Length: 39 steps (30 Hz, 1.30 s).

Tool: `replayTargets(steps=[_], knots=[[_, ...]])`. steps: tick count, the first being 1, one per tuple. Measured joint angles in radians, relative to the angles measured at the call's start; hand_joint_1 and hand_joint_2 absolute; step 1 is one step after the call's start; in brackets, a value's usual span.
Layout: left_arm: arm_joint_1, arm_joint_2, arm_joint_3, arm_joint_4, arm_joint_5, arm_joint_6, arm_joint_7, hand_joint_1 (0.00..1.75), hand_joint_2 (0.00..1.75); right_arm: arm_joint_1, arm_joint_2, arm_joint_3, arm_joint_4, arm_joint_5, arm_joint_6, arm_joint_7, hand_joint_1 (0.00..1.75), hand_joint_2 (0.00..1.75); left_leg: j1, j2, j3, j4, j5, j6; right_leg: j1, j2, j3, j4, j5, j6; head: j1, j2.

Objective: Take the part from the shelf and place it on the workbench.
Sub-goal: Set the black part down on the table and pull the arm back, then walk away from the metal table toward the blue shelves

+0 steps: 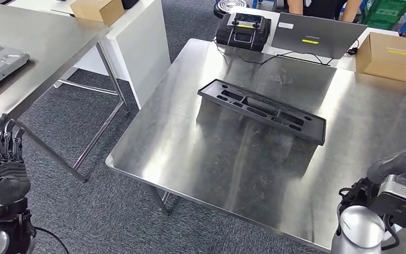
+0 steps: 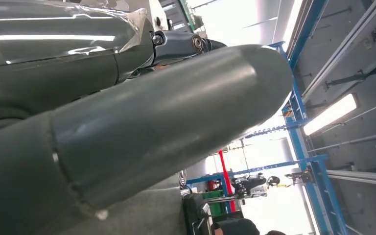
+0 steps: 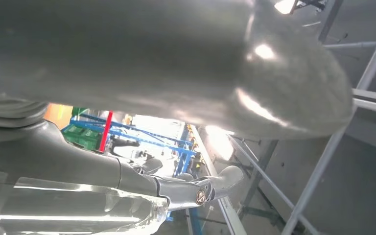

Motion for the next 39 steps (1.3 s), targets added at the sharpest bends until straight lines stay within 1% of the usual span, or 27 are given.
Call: replayTargets(steps=[1, 4, 6, 8, 9, 10, 11, 12, 13, 15, 16, 18, 19, 20, 21, 23, 24, 25, 26, 28, 30, 31, 32, 34, 35, 37, 39], knots=[[0.0, 0.0, 0.0, 0.002, 0.0, -0.002, 0.0, 0.0, 0.0, 0.002, -0.002, 0.0, -0.003, 0.001, -0.002, 0.0, 0.0, 0.0, -0.004, -0.002, 0.014, -0.022, 0.001, 0.007, 0.001, 0.0, -0.002, 0.0, 0.005, 0.007, 0.0, 0.0], [0.0, -0.001, 0.001, 0.006, 0.004, -0.01, -0.001, 0.0, 0.0, 0.011, -0.011, 0.001, -0.012, -0.001, -0.002, -0.001, 0.0, 0.0, -0.009, -0.001, 0.0, -0.028, 0.02, 0.034, 0.003, 0.0, -0.013, 0.006, 0.009, 0.024, 0.0, 0.0], [0.0, -0.002, 0.0, 0.008, 0.006, -0.014, -0.001, 0.0, 0.0, 0.017, -0.022, 0.001, -0.017, -0.003, -0.004, -0.001, 0.0, 0.0, -0.009, 0.003, -0.022, -0.034, 0.042, 0.056, 0.003, 0.002, -0.046, 0.069, -0.046, 0.016, 0.003, 0.0], [0.002, -0.004, 0.001, 0.01, 0.008, -0.016, 0.0, 0.0, 0.0, 0.026, -0.033, 0.001, -0.02, -0.004, -0.006, -0.001, 0.0, 0.0, -0.014, 0.004, -0.05, -0.033, 0.063, 0.067, 0.004, 0.004, -0.09, 0.201, -0.133, 0.003, 0.006, 0.0], [0.004, -0.005, 0.001, 0.011, 0.009, -0.016, 0.0, 0.0, 0.0, 0.034, -0.036, 0.001, -0.02, -0.005, -0.008, -0.001, 0.0, 0.0, -0.016, 0.004, -0.065, -0.033, 0.075, 0.068, 0.004, 0.004, -0.103, 0.262, -0.16, 0.003, 0.006, 0.0], [0.006, -0.007, 0.001, 0.012, 0.009, -0.017, 0.0, 0.0, 0.0, 0.042, -0.039, 0.001, -0.02, -0.005, -0.01, -0.001, 0.0, 0.0, -0.019, 0.004, -0.08, -0.032, 0.086, 0.069, 0.006, 0.004, -0.103, 0.297, -0.168, 0.008, 0.007, 0.0], [0.008, -0.009, 0.001, 0.013, 0.009, -0.018, 0.0, 0.0, 0.0, 0.05, -0.042, 0.001, -0.02, -0.005, -0.013, -0.001, 0.0, 0.0, -0.021, 0.004, -0.094, -0.032, 0.096, 0.069, 0.007, 0.005, -0.084, 0.295, -0.158, 0.015, 0.007, 0.0], [0.011, -0.011, 0.001, 0.013, 0.009, -0.019, 0.001, 0.0, 0.0, 0.057, -0.043, 0.001, -0.021, -0.005, -0.016, -0.001, 0.0, 0.0, -0.023, 0.003, -0.107, -0.031, 0.107, 0.067, 0.009, 0.005, -0.046, 0.258, -0.138, 0.021, 0.007, 0.0], [0.013, -0.013, 0.001, 0.013, 0.008, -0.021, 0.002, 0.0, 0.0, 0.065, -0.045, 0.002, -0.023, -0.005, -0.019, -0.001, 0.0, 0.0, -0.024, 0.003, -0.118, -0.031, 0.117, 0.065, 0.01, 0.005, 0.007, 0.189, -0.12, 0.023, 0.007, 0.0], [0.018, -0.017, 0.002, 0.013, 0.004, -0.026, 0.006, 0.0, 0.0, 0.08, -0.047, 0.002, -0.031, -0.005, -0.025, 0.0, 0.0, 0.0, -0.028, 0.001, -0.133, -0.03, 0.137, 0.057, 0.016, 0.005, 0.112, 0.037, -0.112, 0.014, 0.006, 0.0], [0.019, -0.018, 0.004, 0.013, 0.002, -0.029, 0.008, 0.0, 0.0, 0.089, -0.048, 0.002, -0.036, -0.004, -0.026, 0.0, 0.0, 0.0, -0.029, 0.001, -0.136, -0.03, 0.146, 0.052, 0.019, 0.006, 0.139, -0.01, -0.117, 0.008, 0.005, 0.0], [0.022, -0.022, 0.008, 0.012, -0.002, -0.035, 0.012, 0.0, 0.0, 0.107, -0.049, 0.002, -0.044, -0.003, -0.028, 0.003, 0.0, 0.0, -0.027, 0.002, -0.137, -0.034, 0.163, 0.04, 0.022, 0.005, 0.137, -0.027, -0.113, -0.004, 0.003, 0.0], [0.023, -0.023, 0.011, 0.012, -0.004, -0.037, 0.013, 0.0, 0.0, 0.115, -0.05, 0.001, -0.048, -0.001, -0.028, 0.004, 0.0, 0.0, -0.024, 0.001, -0.141, -0.032, 0.161, 0.033, 0.019, 0.004, 0.13, -0.029, -0.105, -0.012, 0.003, 0.0], [0.024, -0.024, 0.015, 0.012, -0.006, -0.04, 0.015, 0.0, 0.0, 0.124, -0.05, 0.001, -0.052, 0.001, -0.028, 0.005, 0.0, 0.0, -0.022, 0.001, -0.148, -0.018, 0.139, 0.026, 0.016, 0.002, 0.123, -0.029, -0.094, -0.022, 0.002, 0.0], [0.025, -0.025, 0.018, 0.012, -0.008, -0.043, 0.016, 0.0, 0.0, 0.133, -0.05, 0.001, -0.056, 0.003, -0.028, 0.005, 0.0, 0.0, -0.019, 0.001, -0.161, 0.016, 0.097, 0.019, 0.012, 0.0, 0.113, -0.031, -0.081, -0.031, 0.001, 0.0], [0.026, -0.027, 0.023, 0.012, -0.009, -0.047, 0.018, 0.0, 0.0, 0.151, -0.05, 0.0, -0.063, 0.007, -0.028, 0.005, 0.0, 0.0, -0.012, 0.002, -0.194, 0.139, -0.014, 0.005, 0.011, -0.003, 0.089, -0.03, -0.057, -0.04, -0.003, 0.0], [0.027, -0.028, 0.024, 0.012, -0.01, -0.048, 0.018, 0.0, 0.0, 0.158, -0.05, 0.0, -0.065, 0.008, -0.028, 0.005, 0.0, 0.0, -0.009, 0.002, -0.207, 0.206, -0.05, -0.001, 0.011, -0.004, 0.076, -0.028, -0.044, -0.04, -0.003, 0.0], [0.028, -0.029, 0.024, 0.012, -0.01, -0.049, 0.019, 0.0, 0.0, 0.164, -0.05, 0.0, -0.066, 0.01, -0.028, 0.005, 0.0, 0.0, -0.007, 0.002, -0.209, 0.253, -0.059, -0.005, 0.012, -0.004, 0.061, -0.026, -0.032, -0.039, -0.003, 0.0], [0.028, -0.031, 0.025, 0.012, -0.011, -0.05, 0.02, 0.0, 0.0, 0.17, -0.05, 0.0, -0.068, 0.012, -0.028, 0.005, 0.0, 0.0, -0.005, 0.002, -0.195, 0.268, -0.048, -0.008, 0.012, -0.004, 0.044, -0.022, -0.021, -0.036, -0.004, 0.0], [0.028, -0.033, 0.025, 0.012, -0.013, -0.054, 0.023, 0.0, 0.0, 0.191, -0.05, 0.0, -0.075, 0.022, -0.031, 0.003, 0.0, 0.0, -0.001, 0.003, -0.111, 0.191, 0.0, -0.007, 0.011, -0.004, 0.012, -0.011, -0.003, -0.029, -0.004, 0.0], [0.027, -0.035, 0.027, 0.012, -0.018, -0.059, 0.025, 0.0, 0.0, 0.22, -0.05, 0.0, -0.087, 0.036, -0.042, -0.006, 0.0, 0.0, -0.002, 0.002, -0.001, 0.046, 0.002, 0.001, 0.013, -0.005, -0.008, -0.003, 0.01, -0.019, -0.003, 0.0], [0.028, -0.037, 0.03, 0.012, -0.02, -0.062, 0.026, 0.0, 0.0, 0.235, -0.051, 0.0, -0.094, 0.042, -0.05, -0.012, 0.0, 0.0, -0.004, 0.001, 0.032, -0.004, -0.007, 0.008, 0.014, -0.006, -0.011, -0.002, 0.017, -0.012, -0.002, 0.0], [0.028, -0.038, 0.033, 0.012, -0.021, -0.065, 0.027, 0.0, 0.0, 0.249, -0.051, 0.0, -0.099, 0.045, -0.058, -0.018, 0.0, 0.0, -0.009, 0.0, 0.045, -0.029, -0.015, 0.016, 0.014, -0.007, -0.013, -0.002, 0.025, -0.004, -0.001, 0.0], [0.028, -0.043, 0.041, 0.011, -0.021, -0.068, 0.028, 0.0, 0.0, 0.274, -0.053, 0.001, -0.105, 0.047, -0.07, -0.027, 0.0, 0.0, -0.013, 0.001, 0.035, -0.039, 0.001, 0.035, 0.013, -0.008, -0.016, -0.004, 0.038, 0.01, 0.0, 0.0], [0.027, -0.045, 0.043, 0.011, -0.021, -0.068, 0.028, 0.0, 0.0, 0.286, -0.054, 0.001, -0.108, 0.047, -0.075, -0.03, 0.0, 0.0, -0.013, 0.004, 0.025, -0.043, 0.012, 0.045, 0.012, -0.006, -0.024, 0.006, 0.027, 0.012, 0.0, 0.0], [0.027, -0.052, 0.045, 0.01, -0.021, -0.069, 0.029, 0.0, 0.0, 0.304, -0.059, 0.001, -0.112, 0.045, -0.081, -0.034, 0.0, 0.0, -0.011, 0.008, -0.004, -0.049, 0.04, 0.061, 0.012, -0.001, -0.054, 0.078, -0.05, 0.001, 0.003, 0.0], [0.028, -0.058, 0.046, 0.009, -0.021, -0.071, 0.029, 0.0, 0.0, 0.318, -0.063, 0.002, -0.114, 0.043, -0.084, -0.035, 0.0, 0.0, -0.013, 0.009, -0.039, -0.048, 0.069, 0.065, 0.011, 0.003, -0.088, 0.211, -0.146, -0.008, 0.006, 0.0]])
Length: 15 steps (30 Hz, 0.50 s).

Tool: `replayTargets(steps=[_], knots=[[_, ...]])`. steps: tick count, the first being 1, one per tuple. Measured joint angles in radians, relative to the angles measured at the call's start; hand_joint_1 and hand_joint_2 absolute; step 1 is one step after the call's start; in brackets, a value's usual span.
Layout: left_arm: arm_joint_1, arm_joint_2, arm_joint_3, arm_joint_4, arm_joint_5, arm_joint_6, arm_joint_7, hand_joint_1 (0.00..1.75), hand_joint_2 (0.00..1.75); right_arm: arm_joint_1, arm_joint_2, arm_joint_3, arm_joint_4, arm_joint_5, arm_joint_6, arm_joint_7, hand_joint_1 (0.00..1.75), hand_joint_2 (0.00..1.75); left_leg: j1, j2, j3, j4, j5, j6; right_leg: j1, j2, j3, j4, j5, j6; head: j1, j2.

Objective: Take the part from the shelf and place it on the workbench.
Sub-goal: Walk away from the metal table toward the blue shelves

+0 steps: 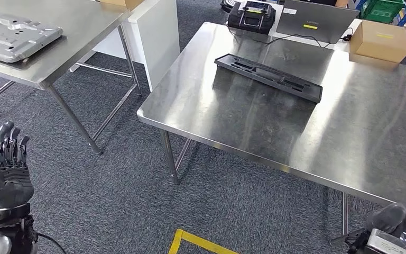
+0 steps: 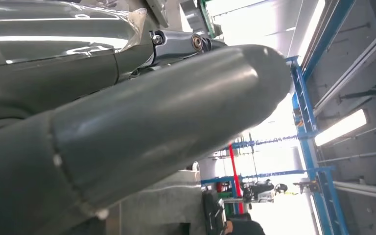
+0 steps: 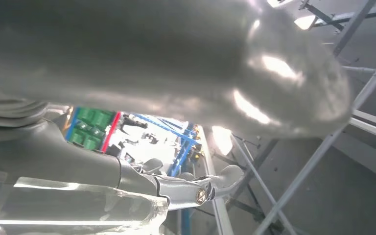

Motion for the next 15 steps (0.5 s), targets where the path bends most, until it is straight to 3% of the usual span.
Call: replayTargets(steps=[1, 2, 3, 5, 7, 8, 10, 11, 12, 15], knots=[[0.001, -0.003, 0.0, 0.0, 0.0, -0.001, 0.0, 0.0, 0.0, 0.006, -0.002, 0.0, 0.0, 0.0, -0.001, 0.0, 0.0, 0.0, 0.0, 0.0, -0.019, 0.001, 0.015, -0.001, 0.0, 0.001, -0.005, 0.056, -0.02, 0.004, 0.001, 0.0], [0.002, -0.006, 0.001, 0.0, 0.0, -0.002, 0.0, 0.0, 0.0, 0.012, -0.003, 0.001, 0.0, 0.001, -0.001, 0.0, 0.0, 0.0, -0.001, 0.0, -0.038, 0.002, 0.03, -0.003, 0.0, 0.001, 0.003, 0.088, -0.016, 0.014, 0.001, 0.0], [0.003, -0.008, 0.001, 0.0, 0.0, -0.001, 0.0, 0.0, 0.0, 0.017, -0.003, 0.002, 0.0, 0.003, -0.001, 0.0, 0.0, 0.0, -0.001, 0.0, -0.056, 0.004, 0.045, -0.005, 0.0, 0.001, 0.028, 0.084, 0.006, 0.026, 0.002, 0.0], [0.006, -0.012, 0.003, 0.0, 0.001, 0.0, 0.001, 0.0, 0.0, 0.022, -0.004, 0.006, 0.0, 0.005, -0.001, 0.001, 0.0, 0.0, -0.001, 0.0, -0.091, 0.011, 0.071, -0.013, 0.0, 0.002, 0.133, -0.032, 0.04, 0.038, 0.002, 0.0], [0.008, -0.013, 0.005, 0.0, 0.001, 0.003, 0.001, 0.0, 0.0, 0.025, -0.004, 0.011, 0.0, 0.001, 0.0, 0.003, 0.0, 0.0, -0.005, 0.0, -0.109, 0.017, 0.092, -0.024, 0.003, 0.004, 0.241, -0.19, 0.02, 0.025, 0.001, 0.0], [0.009, -0.014, 0.007, 0.0, -0.001, 0.007, 0.001, 0.0, 0.0, 0.027, -0.003, 0.014, 0.0, -0.005, 0.004, 0.005, 0.0, 0.0, -0.005, -0.001, -0.112, 0.017, 0.102, -0.029, 0.006, 0.004, 0.266, -0.234, 0.005, 0.016, 0.0, 0.0], [0.013, -0.016, 0.014, 0.003, -0.013, 0.023, 0.003, 0.0, 0.0, 0.035, -0.002, 0.018, 0.003, -0.024, 0.017, 0.013, 0.0, 0.0, -0.002, -0.001, -0.113, 0.012, 0.119, -0.041, 0.005, 0.004, 0.259, -0.245, 0.01, 0.0, -0.003, 0.0], [0.016, -0.017, 0.018, 0.009, -0.019, 0.033, 0.007, 0.0, 0.0, 0.039, 0.001, 0.019, 0.009, -0.035, 0.026, 0.02, 0.0, 0.0, 0.0, -0.001, -0.119, 0.017, 0.108, -0.046, 0.003, 0.002, 0.25, -0.244, 0.021, -0.009, -0.003, 0.0], [0.019, -0.019, 0.024, 0.021, -0.023, 0.038, 0.011, 0.0, 0.0, 0.045, 0.005, 0.019, 0.017, -0.048, 0.033, 0.028, 0.0, 0.0, 0.003, -0.002, -0.127, 0.037, 0.076, -0.052, 0.0, 0.0, 0.238, -0.244, 0.033, -0.019, -0.004, 0.0], [0.018, -0.026, 0.045, 0.097, -0.032, 0.041, 0.022, 0.0, 0.0, 0.062, 0.025, 0.013, 0.069, -0.08, 0.056, 0.071, 0.0, 0.0, 0.006, -0.002, -0.165, 0.205, -0.082, -0.067, 0.002, -0.005, 0.198, -0.243, 0.072, -0.034, -0.006, 0.0]])
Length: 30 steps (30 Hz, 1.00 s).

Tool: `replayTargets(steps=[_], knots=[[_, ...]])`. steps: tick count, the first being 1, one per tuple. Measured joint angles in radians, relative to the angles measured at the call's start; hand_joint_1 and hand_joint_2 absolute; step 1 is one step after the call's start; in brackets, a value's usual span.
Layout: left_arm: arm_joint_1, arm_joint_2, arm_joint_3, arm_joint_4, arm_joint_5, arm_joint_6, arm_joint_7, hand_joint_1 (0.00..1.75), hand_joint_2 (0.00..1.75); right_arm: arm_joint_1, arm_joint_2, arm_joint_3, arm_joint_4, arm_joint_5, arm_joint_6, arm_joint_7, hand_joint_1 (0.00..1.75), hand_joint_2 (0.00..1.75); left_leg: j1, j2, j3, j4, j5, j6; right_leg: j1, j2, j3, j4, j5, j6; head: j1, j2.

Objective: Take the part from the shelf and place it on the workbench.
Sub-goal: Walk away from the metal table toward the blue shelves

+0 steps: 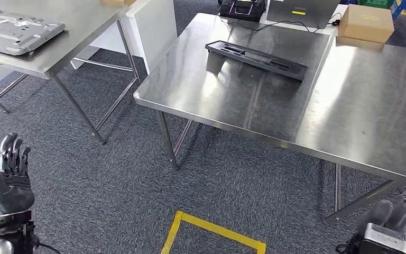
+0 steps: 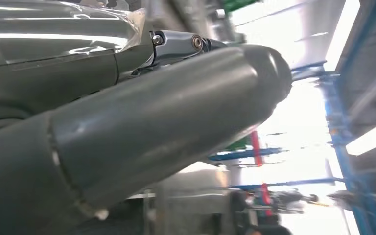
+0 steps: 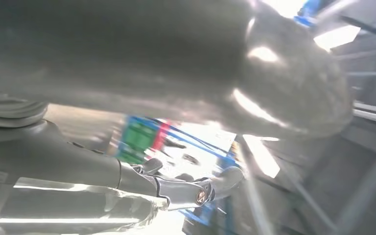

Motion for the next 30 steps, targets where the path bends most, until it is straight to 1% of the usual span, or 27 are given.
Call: replayTargets(steps=[1, 2, 3, 4, 5, 6, 7, 8, 9, 11, 12, 13, 15, 16, 17, 18, 19, 20, 21, 22, 23, 24, 25, 26, 27, 28, 30], knots=[[-0.006, -0.004, 0.01, 0.043, -0.012, 0.005, 0.0, 0.0, 0.0, 0.004, 0.01, -0.008, 0.033, -0.012, 0.01, 0.021, 0.0, 0.0, 0.0, 0.0, -0.007, 0.062, -0.023, -0.003, 0.002, -0.001, -0.013, 0.001, 0.013, 0.0, -0.001, 0.0], [-0.019, -0.009, 0.024, 0.103, -0.031, 0.015, -0.005, 0.0, 0.0, 0.004, 0.022, -0.022, 0.081, -0.029, 0.021, 0.044, 0.0, 0.0, 0.0, 0.0, -0.003, 0.101, -0.022, -0.003, 0.004, -0.001, -0.026, 0.001, 0.025, 0.0, 0.0, 0.0], [-0.037, -0.014, 0.042, 0.18, -0.058, 0.036, -0.015, 0.0, 0.0, -0.001, 0.036, -0.044, 0.149, -0.047, 0.027, 0.062, 0.0, 0.0, 0.001, 0.0, 0.018, 0.104, 0.001, 0.0, 0.007, -0.001, -0.039, 0.002, 0.037, 0.001, -0.001, 0.0], [-0.058, -0.018, 0.063, 0.272, -0.091, 0.068, -0.029, 0.0, 0.0, -0.012, 0.052, -0.076, 0.237, -0.06, 0.019, 0.074, 0.0, 0.0, 0.0, -0.001, 0.057, 0.069, 0.03, 0.006, 0.01, -0.001, -0.052, 0.003, 0.048, 0.003, -0.002, 0.0], [-0.082, -0.02, 0.086, 0.371, -0.127, 0.107, -0.047, 0.0, 0.0, -0.029, 0.067, -0.113, 0.339, -0.068, -0.002, 0.078, 0.0, 0.0, -0.001, -0.002, 0.112, 0.001, 0.046, 0.015, 0.012, -0.001, -0.062, 0.004, 0.058, 0.005, -0.001, 0.0], [-0.105, -0.02, 0.108, 0.47, -0.16, 0.148, -0.065, 0.0, 0.0, -0.053, 0.082, -0.156, 0.45, -0.073, -0.031, 0.072, 0.0, 0.0, -0.004, -0.002, 0.171, -0.08, 0.047, 0.025, 0.015, -0.001, -0.071, 0.006, 0.066, 0.009, -0.002, 0.0], [-0.127, -0.019, 0.13, 0.569, -0.188, 0.184, -0.078, 0.0, 0.0, -0.081, 0.091, -0.204, 0.57, -0.07, -0.062, 0.055, 0.0, 0.0, -0.007, -0.003, 0.216, -0.148, 0.038, 0.033, 0.016, -0.001, -0.076, 0.006, 0.074, 0.013, -0.001, 0.0], [-0.148, -0.018, 0.15, 0.665, -0.21, 0.214, -0.081, 0.0, 0.0, -0.114, 0.098, -0.254, 0.69, -0.064, -0.082, 0.036, 0.0, 0.0, -0.012, -0.003, 0.243, -0.193, 0.027, 0.04, 0.015, -0.002, -0.079, 0.006, 0.081, 0.02, 0.0, 0.0], [-0.164, -0.017, 0.17, 0.76, -0.226, 0.242, -0.075, 0.0, 0.0, -0.148, 0.101, -0.31, 0.816, -0.055, -0.092, 0.019, 0.0, 0.0, -0.017, -0.003, 0.251, -0.214, 0.024, 0.045, 0.014, -0.002, -0.082, 0.005, 0.088, 0.027, 0.0, 0.0], [-0.179, -0.017, 0.207, 0.929, -0.247, 0.29, -0.027, 0.0, 0.0, -0.205, 0.105, -0.426, 1.051, -0.034, -0.088, 0.022, 0.0, 0.0, -0.018, 0.001, 0.242, -0.226, 0.043, 0.058, 0.012, -0.001, -0.09, 0.012, 0.089, 0.039, -0.001, 0.0], [-0.18, -0.018, 0.222, 0.998, -0.252, 0.309, 0.008, 0.0, 0.0, -0.224, 0.107, -0.479, 1.152, -0.026, -0.082, 0.045, 0.0, 0.0, -0.016, 0.003, 0.233, -0.231, 0.055, 0.067, 0.012, 0.001, -0.1, 0.031, 0.07, 0.04, 0.002, 0.0], [-0.178, -0.022, 0.235, 1.056, -0.255, 0.321, 0.049, 0.0, 0.0, -0.235, 0.108, -0.522, 1.238, -0.012, -0.078, 0.081, 0.0, 0.0, -0.014, 0.005, 0.221, -0.235, 0.069, 0.072, 0.013, 0.004, -0.117, 0.069, 0.033, 0.036, 0.005, 0.0], [-0.17, -0.033, 0.255, 1.15, -0.259, 0.34, 0.14, 0.0, 0.0, -0.244, 0.111, -0.571, 1.378, 0.047, -0.081, 0.181, 0.0, 0.0, -0.014, 0.005, 0.191, -0.233, 0.091, 0.078, 0.008, 0.007, -0.157, 0.191, -0.061, 0.026, 0.012, 0.0], [-0.165, -0.042, 0.263, 1.189, -0.263, 0.35, 0.191, 0.0, 0.0, -0.246, 0.112, -0.58, 1.435, 0.079, -0.077, 0.24, 0.0, 0.0, -0.014, 0.006, 0.174, -0.232, 0.102, 0.076, 0.005, 0.007, -0.17, 0.253, -0.091, 0.029, 0.013, 0.0], [-0.162, -0.053, 0.269, 1.221, -0.269, 0.361, 0.244, 0.0, 0.0, -0.247, 0.112, -0.585, 1.484, 0.104, -0.065, 0.302, 0.0, 0.0, -0.014, 0.007, 0.157, -0.23, 0.114, 0.074, 0.002, 0.007, -0.17, 0.294, -0.098, 0.037, 0.013, 0.0], [-0.16, -0.064, 0.274, 1.252, -0.275, 0.371, 0.3, 0.0, 0.0, -0.246, 0.113, -0.59, 1.529, 0.12, -0.041, 0.368, 0.0, 0.0, -0.013, 0.007, 0.14, -0.226, 0.125, 0.072, 0.0, 0.007, -0.154, 0.304, -0.086, 0.05, 0.013, 0.0], [-0.158, -0.075, 0.276, 1.276, -0.282, 0.381, 0.349, 0.0, 0.0, -0.244, 0.113, -0.596, 1.565, 0.129, -0.013, 0.426, 0.0, 0.0, -0.012, 0.007, 0.123, -0.221, 0.135, 0.068, -0.002, 0.007, -0.121, 0.278, -0.061, 0.064, 0.014, 0.0], [-0.156, -0.085, 0.277, 1.296, -0.288, 0.389, 0.389, 0.0, 0.0, -0.242, 0.113, -0.6, 1.593, 0.137, 0.012, 0.476, 0.0, 0.0, -0.01, 0.007, 0.106, -0.215, 0.144, 0.064, -0.005, 0.007, -0.073, 0.22, -0.039, 0.074, 0.014, 0.0], [-0.155, -0.093, 0.278, 1.314, -0.298, 0.399, 0.428, 0.0, 0.0, -0.242, 0.113, -0.603, 1.619, 0.149, 0.035, 0.525, 0.0, 0.0, -0.011, 0.007, 0.091, -0.207, 0.152, 0.058, -0.005, 0.008, -0.015, 0.138, -0.034, 0.077, 0.015, 0.0], [-0.154, -0.1, 0.278, 1.326, -0.308, 0.407, 0.454, 0.0, 0.0, -0.243, 0.113, -0.604, 1.636, 0.161, 0.049, 0.561, 0.0, 0.0, -0.012, 0.007, 0.08, -0.2, 0.16, 0.052, -0.004, 0.009, 0.029, 0.068, -0.039, 0.073, 0.014, 0.0], [-0.155, -0.105, 0.278, 1.336, -0.315, 0.418, 0.478, 0.0, 0.0, -0.244, 0.114, -0.604, 1.653, 0.172, 0.062, 0.596, 0.0, 0.0, -0.013, 0.008, 0.073, -0.194, 0.168, 0.047, -0.003, 0.01, 0.057, 0.018, -0.05, 0.067, 0.013, 0.0], [-0.155, -0.11, 0.278, 1.346, -0.319, 0.43, 0.5, 0.0, 0.0, -0.245, 0.114, -0.603, 1.67, 0.181, 0.074, 0.631, 0.0, 0.0, -0.013, 0.009, 0.069, -0.192, 0.176, 0.041, 0.0, 0.011, 0.067, -0.006, -0.059, 0.059, 0.011, 0.0], [-0.155, -0.114, 0.28, 1.355, -0.317, 0.442, 0.517, 0.0, 0.0, -0.244, 0.115, -0.603, 1.684, 0.186, 0.084, 0.656, 0.0, 0.0, -0.011, 0.009, 0.068, -0.193, 0.185, 0.034, 0.001, 0.011, 0.058, -0.005, -0.056, 0.05, 0.009, 0.0], [-0.153, -0.118, 0.281, 1.364, -0.316, 0.454, 0.533, 0.0, 0.0, -0.243, 0.116, -0.603, 1.697, 0.19, 0.093, 0.676, 0.0, 0.0, -0.008, 0.008, 0.065, -0.191, 0.183, 0.028, -0.001, 0.009, 0.051, -0.003, -0.05, 0.041, 0.008, 0.0], [-0.151, -0.123, 0.282, 1.37, -0.319, 0.465, 0.546, 0.0, 0.0, -0.242, 0.116, -0.603, 1.705, 0.193, 0.098, 0.686, 0.0, 0.0, -0.005, 0.007, 0.06, -0.179, 0.162, 0.021, -0.003, 0.007, 0.043, -0.001, -0.041, 0.029, 0.007, 0.0], [-0.149, -0.126, 0.283, 1.377, -0.328, 0.475, 0.557, 0.0, 0.0, -0.242, 0.116, -0.603, 1.712, 0.195, 0.101, 0.691, 0.0, 0.0, -0.003, 0.006, 0.05, -0.147, 0.12, 0.015, -0.005, 0.005, 0.033, -0.001, -0.029, 0.016, 0.006, 0.0], [-0.147, -0.133, 0.282, 1.385, -0.343, 0.493, 0.575, 0.0, 0.0, -0.243, 0.117, -0.603, 1.72, 0.197, 0.104, 0.688, 0.0, 0.0, 0.0, 0.005, 0.023, -0.025, 0.004, 0.006, -0.003, 0.001, 0.007, -0.001, -0.006, 0.002, 0.006, 0.0]])
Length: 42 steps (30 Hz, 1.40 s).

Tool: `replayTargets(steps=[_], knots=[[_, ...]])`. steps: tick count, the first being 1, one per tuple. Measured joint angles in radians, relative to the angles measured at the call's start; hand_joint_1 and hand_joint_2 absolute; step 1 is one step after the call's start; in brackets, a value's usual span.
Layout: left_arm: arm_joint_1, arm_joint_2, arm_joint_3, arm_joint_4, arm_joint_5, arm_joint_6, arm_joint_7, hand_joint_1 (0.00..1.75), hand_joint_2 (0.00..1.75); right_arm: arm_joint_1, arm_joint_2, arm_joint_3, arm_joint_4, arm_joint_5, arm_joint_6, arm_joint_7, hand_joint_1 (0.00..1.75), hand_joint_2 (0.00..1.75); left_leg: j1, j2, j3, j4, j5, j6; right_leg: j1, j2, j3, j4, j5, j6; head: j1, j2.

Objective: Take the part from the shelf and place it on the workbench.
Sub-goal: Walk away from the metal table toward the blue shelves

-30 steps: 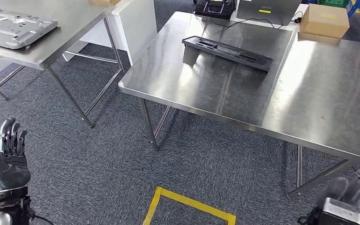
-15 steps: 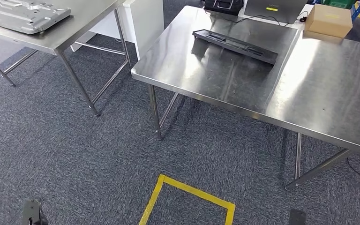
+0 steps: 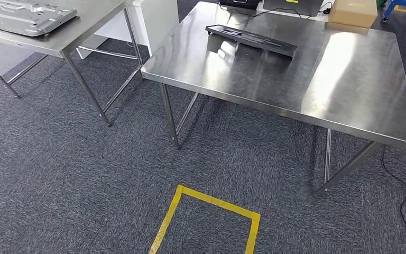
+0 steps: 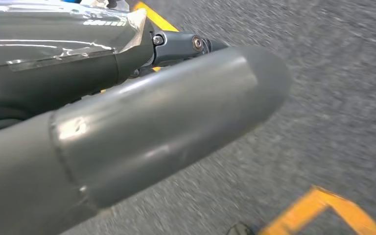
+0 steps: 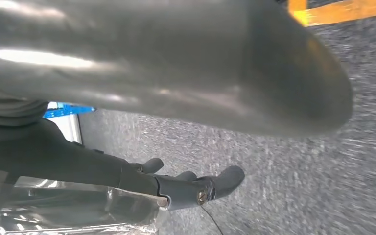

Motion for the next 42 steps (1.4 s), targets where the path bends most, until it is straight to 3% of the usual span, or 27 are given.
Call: replayTargets(steps=[1, 2, 3, 5, 7, 10, 12, 13, 14, 16, 17, 18, 20, 22, 24, 26, 28, 29, 32, 33, 34, 35, 36, 38, 39, 40, 42], knots=[[0.0, -0.003, 0.0, 0.003, -0.003, 0.01, 0.008, 0.0, 0.0, 0.0, 0.0, 0.0, 0.003, 0.0, 0.0, -0.004, 0.0, 0.0, 0.0, 0.0, -0.011, 0.07, -0.042, -0.003, 0.002, -0.002, -0.014, 0.001, 0.012, -0.002, 0.0, 0.0], [0.0, -0.006, 0.0, 0.005, -0.005, 0.021, 0.017, 0.0, 0.0, 0.0, 0.0, 0.0, 0.006, 0.0, -0.001, -0.011, 0.0, 0.0, 0.001, 0.0, -0.012, 0.123, -0.056, -0.005, 0.004, -0.003, -0.027, 0.002, 0.024, -0.001, 0.0, 0.0], [0.0, -0.009, 0.0, 0.007, -0.007, 0.03, 0.026, 0.0, 0.0, -0.001, -0.001, 0.0, 0.008, 0.0, -0.002, -0.02, 0.0, 0.0, 0.001, -0.001, 0.001, 0.147, -0.047, -0.004, 0.004, -0.004, -0.042, 0.005, 0.035, 0.001, 0.0, 0.0], [-0.001, -0.014, 0.0, 0.01, -0.012, 0.043, 0.038, 0.0, 0.0, -0.002, -0.002, 0.0, 0.011, -0.003, -0.002, -0.039, 0.0, 0.0, 0.001, -0.001, 0.064, 0.107, 0.002, 0.0, 0.005, -0.004, -0.068, 0.011, 0.054, 0.007, 0.0, 0.0], [-0.001, -0.016, 0.0, 0.011, -0.014, 0.047, 0.042, 0.0, 0.0, -0.002, -0.003, 0.0, 0.012, -0.006, -0.002, -0.049, 0.0, 0.0, 0.001, -0.002, 0.111, 0.054, 0.026, 0.003, 0.005, -0.003, -0.081, 0.014, 0.062, 0.011, -0.001, 0.0], [-0.001, -0.017, 0.0, 0.011, -0.014, 0.047, 0.043, 0.0, 0.0, -0.003, -0.003, 0.0, 0.012, -0.008, -0.002, -0.051, 0.0, 0.0, 0.001, -0.002, 0.122, 0.039, 0.028, 0.004, 0.005, -0.003, -0.083, 0.015, 0.063, 0.012, 0.0, 0.0], [-0.002, -0.02, -0.001, 0.012, -0.016, 0.052, 0.044, 0.0, 0.0, -0.005, -0.003, -0.004, 0.013, -0.018, -0.002, -0.07, 0.0, 0.0, -0.004, -0.006, 0.195, -0.074, 0.01, 0.013, 0.007, -0.004, -0.094, 0.018, 0.078, 0.023, 0.0, 0.0], [-0.002, -0.024, -0.001, 0.013, -0.016, 0.06, 0.045, 0.0, 0.0, -0.008, -0.004, -0.008, 0.015, -0.024, -0.003, -0.082, 0.0, 0.0, -0.007, -0.005, 0.221, -0.135, 0.007, 0.026, 0.009, -0.004, -0.108, 0.03, 0.076, 0.032, 0.0, 0.0], [-0.003, -0.028, -0.001, 0.014, -0.015, 0.069, 0.046, 0.0, 0.0, -0.011, -0.004, -0.012, 0.018, -0.029, -0.004, -0.094, 0.0, 0.0, -0.009, -0.004, 0.242, -0.192, 0.007, 0.042, 0.01, -0.002, -0.127, 0.056, 0.059, 0.038, 0.003, 0.0], [-0.003, -0.035, -0.001, 0.016, -0.01, 0.083, 0.047, 0.0, 0.0, -0.013, -0.006, -0.017, 0.022, -0.03, -0.005, -0.099, 0.0, 0.0, -0.011, 0.002, 0.208, -0.204, 0.035, 0.065, 0.008, 0.003, -0.169, 0.164, -0.025, 0.036, 0.01, 0.0], [-0.003, -0.037, 0.0, 0.016, -0.007, 0.086, 0.045, 0.0, 0.0, -0.013, -0.006, -0.018, 0.023, -0.03, -0.005, -0.099, 0.0, 0.0, -0.012, 0.003, 0.193, -0.202, 0.047, 0.068, 0.005, 0.004, -0.184, 0.231, -0.063, 0.035, 0.012, 0.0], [-0.003, -0.038, 0.0, 0.016, -0.005, 0.09, 0.04, 0.0, 0.0, -0.013, -0.006, -0.018, 0.024, -0.029, -0.005, -0.098, 0.0, 0.0, -0.014, 0.004, 0.178, -0.2, 0.059, 0.068, 0.004, 0.004, -0.19, 0.286, -0.083, 0.04, 0.012, 0.0], [-0.003, -0.041, 0.001, 0.016, -0.007, 0.1, 0.025, 0.0, 0.0, -0.014, -0.008, -0.018, 0.026, -0.025, -0.004, -0.094, 0.0, 0.0, -0.015, 0.004, 0.148, -0.195, 0.078, 0.063, 0.001, 0.005, -0.162, 0.309, -0.059, 0.063, 0.013, 0.0], [-0.003, -0.044, 0.001, 0.016, -0.012, 0.11, 0.013, 0.0, 0.0, -0.014, -0.01, -0.018, 0.026, -0.018, -0.002, -0.086, 0.0, 0.0, -0.014, -0.004, 0.122, -0.189, 0.095, 0.054, -0.001, 0.02, -0.073, 0.2, -0.012, 0.078, 0.013, 0.0], [-0.007, -0.047, 0.001, 0.016, -0.01, 0.123, 0.006, 0.0, 0.0, -0.014, -0.011, -0.018, 0.027, -0.007, 0.001, -0.08, 0.0, 0.0, -0.017, -0.012, 0.103, -0.181, 0.111, 0.043, -0.001, 0.052, 0.026, 0.048, -0.021, 0.065, 0.013, 0.0], [-0.011, -0.05, 0.005, 0.016, 0.0, 0.138, -0.004, 0.0, 0.0, -0.013, -0.013, -0.017, 0.027, 0.002, 0.002, -0.075, 0.0, 0.0, -0.017, -0.022, 0.091, -0.178, 0.128, 0.031, 0.002, 0.061, 0.061, -0.022, -0.046, 0.049, 0.011, 0.0], [-0.012, -0.053, 0.015, 0.016, 0.012, 0.15, -0.015, 0.0, 0.0, -0.013, -0.013, -0.017, 0.028, 0.008, 0.004, -0.074, 0.0, 0.0, -0.014, -0.033, 0.082, -0.171, 0.129, 0.02, -0.003, 0.042, 0.054, -0.025, -0.042, 0.036, 0.01, 0.0], [-0.011, -0.055, 0.02, 0.016, 0.016, 0.155, -0.018, 0.0, 0.0, -0.013, -0.014, -0.017, 0.029, 0.01, 0.005, -0.073, 0.0, 0.0, -0.012, -0.033, 0.074, -0.152, 0.109, 0.015, -0.007, 0.032, 0.052, -0.026, -0.037, 0.027, 0.008, 0.0], [-0.011, -0.059, 0.027, 0.016, 0.019, 0.165, -0.023, 0.0, 0.0, -0.013, -0.016, -0.017, 0.029, 0.014, 0.006, -0.073, 0.0, 0.0, -0.002, -0.021, 0.02, 0.013, -0.017, -0.003, -0.01, -0.004, 0.041, -0.026, -0.024, 0.01, 0.002, 0.0], [-0.011, -0.06, 0.027, 0.016, 0.019, 0.168, -0.024, 0.0, 0.0, -0.013, -0.016, -0.017, 0.029, 0.014, 0.006, -0.073, 0.0, 0.0, 0.001, -0.019, 0.003, 0.074, -0.043, -0.008, -0.009, -0.016, 0.036, -0.025, -0.021, 0.009, 0.002, 0.0], [-0.011, -0.06, 0.027, 0.016, 0.018, 0.169, -0.024, 0.0, 0.0, -0.013, -0.017, -0.017, 0.029, 0.015, 0.006, -0.074, 0.0, 0.0, 0.004, -0.018, -0.003, 0.112, -0.049, -0.012, -0.009, -0.028, 0.032, -0.024, -0.019, 0.01, 0.002, 0.0], [-0.01, -0.061, 0.027, 0.016, 0.018, 0.171, -0.025, 0.0, 0.0, -0.013, -0.017, -0.017, 0.029, 0.015, 0.006, -0.074, 0.0, 0.0, 0.007, -0.014, 0.012, 0.111, -0.036, -0.016, -0.01, -0.038, 0.029, -0.021, -0.018, 0.012, 0.002, 0.0], [-0.009, -0.061, 0.027, 0.017, 0.016, 0.172, -0.025, 0.0, 0.0, -0.014, -0.017, -0.017, 0.029, 0.015, 0.005, -0.075, 0.0, 0.0, 0.011, -0.006, 0.047, 0.068, -0.011, -0.019, -0.011, -0.049, 0.027, -0.017, -0.018, 0.013, 0.002, 0.0], [-0.011, -0.062, 0.028, 0.016, 0.012, 0.173, -0.027, 0.0, 0.0, -0.017, -0.019, -0.017, 0.029, 0.015, 0.004, -0.077, 0.0, 0.0, 0.014, 0.032, 0.14, -0.071, 0.029, -0.023, -0.01, -0.066, 0.024, -0.007, -0.021, 0.02, 0.0, 0.0], [-0.013, -0.064, 0.027, 0.016, 0.008, 0.174, -0.029, 0.0, 0.0, -0.019, -0.02, -0.017, 0.029, 0.015, 0.003, -0.078, 0.0, 0.0, 0.011, 0.049, 0.169, -0.12, 0.038, -0.02, -0.007, -0.074, 0.022, -0.003, -0.022, 0.024, 0.0, 0.0], [-0.014, -0.065, 0.027, 0.016, 0.004, 0.175, -0.031, 0.0, 0.0, -0.021, -0.022, -0.017, 0.029, 0.015, 0.002, -0.078, 0.0, 0.0, 0.007, 0.06, 0.181, -0.146, 0.036, -0.015, -0.003, -0.081, 0.022, 0.0, -0.023, 0.029, -0.001, 0.0], [-0.014, -0.065, 0.027, 0.016, -0.003, 0.181, -0.037, 0.0, 0.0, -0.024, -0.023, -0.017, 0.029, 0.014, -0.002, -0.079, 0.0, 0.0, 0.0, 0.051, 0.173, -0.15, 0.034, 0.004, 0.003, -0.097, 0.022, 0.001, -0.021, 0.04, 0.0, 0.0]])
